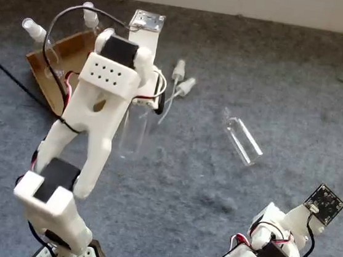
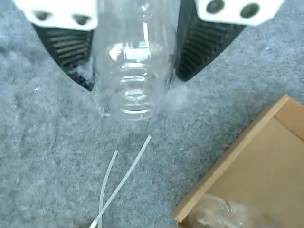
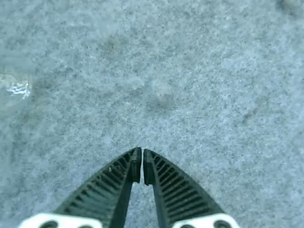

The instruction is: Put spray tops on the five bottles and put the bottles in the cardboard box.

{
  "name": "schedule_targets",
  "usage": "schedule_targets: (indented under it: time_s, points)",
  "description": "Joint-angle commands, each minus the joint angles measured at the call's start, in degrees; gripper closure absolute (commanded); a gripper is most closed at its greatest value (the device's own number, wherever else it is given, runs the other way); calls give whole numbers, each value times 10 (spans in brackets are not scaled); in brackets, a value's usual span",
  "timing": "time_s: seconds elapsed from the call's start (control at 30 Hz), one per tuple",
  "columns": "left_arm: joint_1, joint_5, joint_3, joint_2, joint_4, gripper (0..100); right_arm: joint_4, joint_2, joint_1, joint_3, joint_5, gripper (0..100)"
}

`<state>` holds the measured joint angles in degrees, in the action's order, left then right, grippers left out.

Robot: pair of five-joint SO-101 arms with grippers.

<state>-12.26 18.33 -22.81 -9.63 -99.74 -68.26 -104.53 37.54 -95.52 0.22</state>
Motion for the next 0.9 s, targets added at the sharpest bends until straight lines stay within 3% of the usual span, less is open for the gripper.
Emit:
schedule_targets:
  time_s: [0.0, 0.17, 0.3, 0.7, 0.87]
  points:
    - [8, -53, 51, 98, -4, 944, -2, -8, 2, -57, 6, 987]
    - [8, -196, 131, 136, -3, 947, -1, -8, 2, -57, 6, 987]
    - [8, -259, 217, 135, 46, 944, -1, -8, 2, -57, 6, 987]
    - [8, -281, 456, 136, 346, 944, -1, -8, 2, -57, 6, 987]
    - [11, -283, 504, 135, 404, 944, -1, -8, 2, -57, 6, 987]
